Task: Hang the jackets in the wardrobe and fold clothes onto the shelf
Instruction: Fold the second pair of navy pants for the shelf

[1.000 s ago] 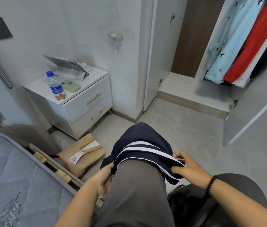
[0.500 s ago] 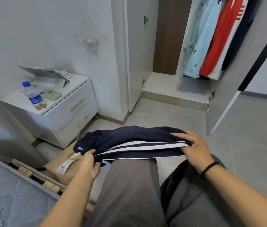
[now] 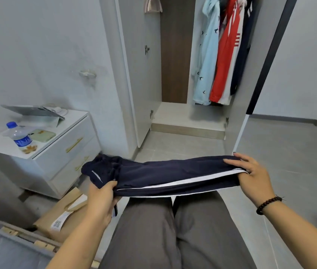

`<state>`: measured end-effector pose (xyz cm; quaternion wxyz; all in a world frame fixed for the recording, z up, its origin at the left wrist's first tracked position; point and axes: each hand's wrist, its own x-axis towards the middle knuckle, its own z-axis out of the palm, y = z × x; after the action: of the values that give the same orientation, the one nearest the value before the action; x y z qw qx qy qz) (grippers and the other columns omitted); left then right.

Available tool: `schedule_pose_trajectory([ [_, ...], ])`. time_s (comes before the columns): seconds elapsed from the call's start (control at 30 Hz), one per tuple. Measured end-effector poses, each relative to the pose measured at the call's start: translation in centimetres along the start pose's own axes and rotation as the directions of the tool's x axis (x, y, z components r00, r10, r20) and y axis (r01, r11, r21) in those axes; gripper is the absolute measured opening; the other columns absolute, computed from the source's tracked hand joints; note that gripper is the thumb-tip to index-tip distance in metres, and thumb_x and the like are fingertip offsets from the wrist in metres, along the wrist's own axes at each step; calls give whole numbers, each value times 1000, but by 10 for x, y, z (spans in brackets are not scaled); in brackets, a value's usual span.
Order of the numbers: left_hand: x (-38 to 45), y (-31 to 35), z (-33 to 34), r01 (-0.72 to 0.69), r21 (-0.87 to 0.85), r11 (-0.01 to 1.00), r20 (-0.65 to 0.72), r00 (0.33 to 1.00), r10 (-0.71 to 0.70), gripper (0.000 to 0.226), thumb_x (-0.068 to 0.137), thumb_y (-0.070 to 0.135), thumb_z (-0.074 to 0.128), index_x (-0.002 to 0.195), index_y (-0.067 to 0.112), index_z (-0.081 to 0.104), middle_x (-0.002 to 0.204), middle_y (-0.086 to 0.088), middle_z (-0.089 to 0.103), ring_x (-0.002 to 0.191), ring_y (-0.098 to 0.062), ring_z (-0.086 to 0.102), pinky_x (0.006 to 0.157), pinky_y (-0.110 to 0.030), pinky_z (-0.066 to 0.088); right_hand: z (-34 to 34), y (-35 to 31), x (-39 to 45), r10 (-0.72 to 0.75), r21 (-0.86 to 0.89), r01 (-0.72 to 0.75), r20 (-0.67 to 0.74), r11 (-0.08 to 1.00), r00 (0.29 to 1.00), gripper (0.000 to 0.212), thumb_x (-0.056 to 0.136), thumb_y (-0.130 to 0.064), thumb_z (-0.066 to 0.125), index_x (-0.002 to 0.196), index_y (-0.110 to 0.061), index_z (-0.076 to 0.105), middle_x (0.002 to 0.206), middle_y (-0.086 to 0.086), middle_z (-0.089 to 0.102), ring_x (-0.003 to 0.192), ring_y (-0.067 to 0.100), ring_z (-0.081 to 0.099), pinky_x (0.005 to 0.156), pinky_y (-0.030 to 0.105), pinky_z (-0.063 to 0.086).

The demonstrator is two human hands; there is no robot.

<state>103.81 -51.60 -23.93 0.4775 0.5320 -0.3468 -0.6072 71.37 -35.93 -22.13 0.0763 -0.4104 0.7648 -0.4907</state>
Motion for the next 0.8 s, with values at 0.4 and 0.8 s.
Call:
schedule_pose_trajectory([
  [0.4,6,-21,-30,198,107,974,-69,979,-191,31,91,7,56,121,4,55,112,-14,66,96,-28,65,61,-33,52,3,37,-51,76,121,-78,20,990,997,52,76,21,49,60,-23,72,116,-5,60,111,13,50,92,23,36],
  [0.8,15,14,-7,-18,999,-50,3,960,-279,51,89,52,49,108,6,58,88,-11,74,73,-22,74,62,-25,52,-24,53,-57,118,-2,-119,167,993,979,45,76,15,54,57,-23,72,115,-8,56,104,-3,51,77,7,37],
])
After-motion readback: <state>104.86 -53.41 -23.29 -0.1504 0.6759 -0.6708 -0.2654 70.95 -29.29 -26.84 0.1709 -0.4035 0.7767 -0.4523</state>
